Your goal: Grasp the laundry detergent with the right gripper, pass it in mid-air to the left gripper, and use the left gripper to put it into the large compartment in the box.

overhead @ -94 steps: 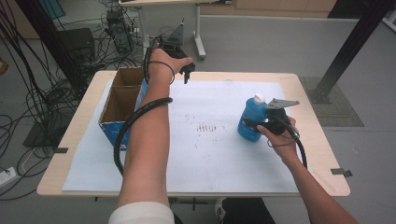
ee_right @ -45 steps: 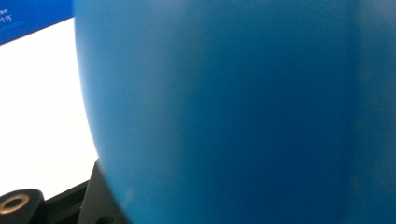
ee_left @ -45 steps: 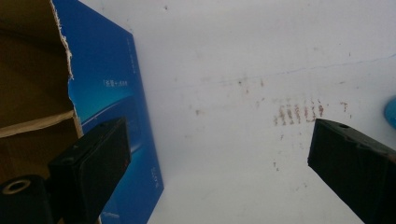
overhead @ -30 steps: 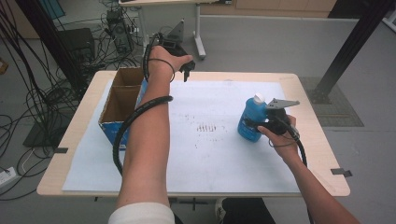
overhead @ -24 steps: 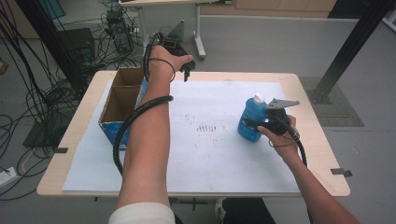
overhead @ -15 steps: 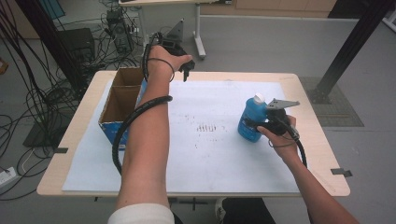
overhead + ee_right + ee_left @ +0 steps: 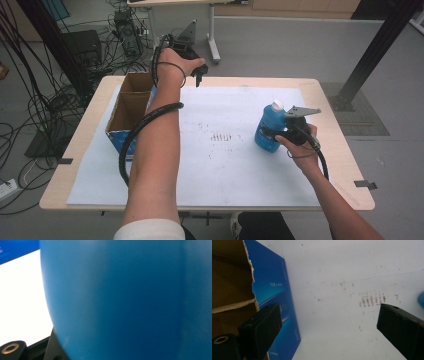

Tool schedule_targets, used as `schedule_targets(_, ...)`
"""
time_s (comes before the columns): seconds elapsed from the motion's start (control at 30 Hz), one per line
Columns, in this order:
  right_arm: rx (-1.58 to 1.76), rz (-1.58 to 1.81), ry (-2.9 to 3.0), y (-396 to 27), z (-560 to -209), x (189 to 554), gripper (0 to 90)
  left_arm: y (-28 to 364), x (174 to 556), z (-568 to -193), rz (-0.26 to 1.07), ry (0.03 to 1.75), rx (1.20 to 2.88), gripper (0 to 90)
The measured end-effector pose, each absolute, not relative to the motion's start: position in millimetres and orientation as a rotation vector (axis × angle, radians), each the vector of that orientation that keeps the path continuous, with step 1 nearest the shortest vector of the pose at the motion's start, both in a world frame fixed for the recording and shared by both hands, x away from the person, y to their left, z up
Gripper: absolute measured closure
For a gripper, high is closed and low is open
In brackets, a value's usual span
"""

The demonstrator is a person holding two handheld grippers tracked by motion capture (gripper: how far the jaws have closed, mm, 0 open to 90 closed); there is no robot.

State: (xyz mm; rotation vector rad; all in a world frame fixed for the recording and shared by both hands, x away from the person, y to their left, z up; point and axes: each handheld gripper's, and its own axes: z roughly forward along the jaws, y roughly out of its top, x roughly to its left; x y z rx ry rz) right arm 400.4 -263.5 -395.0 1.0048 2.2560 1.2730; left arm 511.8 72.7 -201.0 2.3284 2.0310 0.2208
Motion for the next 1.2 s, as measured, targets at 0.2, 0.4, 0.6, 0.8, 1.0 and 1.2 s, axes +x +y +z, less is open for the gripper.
schedule_targets(0.2, 1.005, 1.271, 2.256, -263.3, -394.8, 400.3, 44.6, 73.0, 511.7, -199.3, 0.224, 2.027, 2.327, 6.5)
schedule_targets(0.4, 1.006, 1.271, 2.255, -263.3, -394.9, 400.3, 44.5, 71.8, 511.6, -197.7, 0.227, 2.024, 2.329, 6.4)
schedule_targets(0.6, 1.006, 1.271, 2.255, -263.3, -394.8, 400.3, 44.5, 71.9, 511.0, -196.8, 0.227, 2.022, 2.324, 6.4)
schedule_targets(0.8, 1.009, 1.269, 2.256, -263.2, -394.7, 400.1, 44.5, 73.1, 510.4, -195.2, 0.228, 2.022, 2.326, 6.4)
schedule_targets(1.0, 1.007, 1.269, 2.258, -263.1, -394.5, 400.2, 44.5, 73.6, 510.5, -194.5, 0.228, 2.021, 2.321, 6.4)
schedule_targets(1.2, 1.009, 1.267, 2.26, -263.1, -394.3, 400.5, 44.4, 73.3, 511.1, -194.6, 0.227, 2.017, 2.325, 6.4)
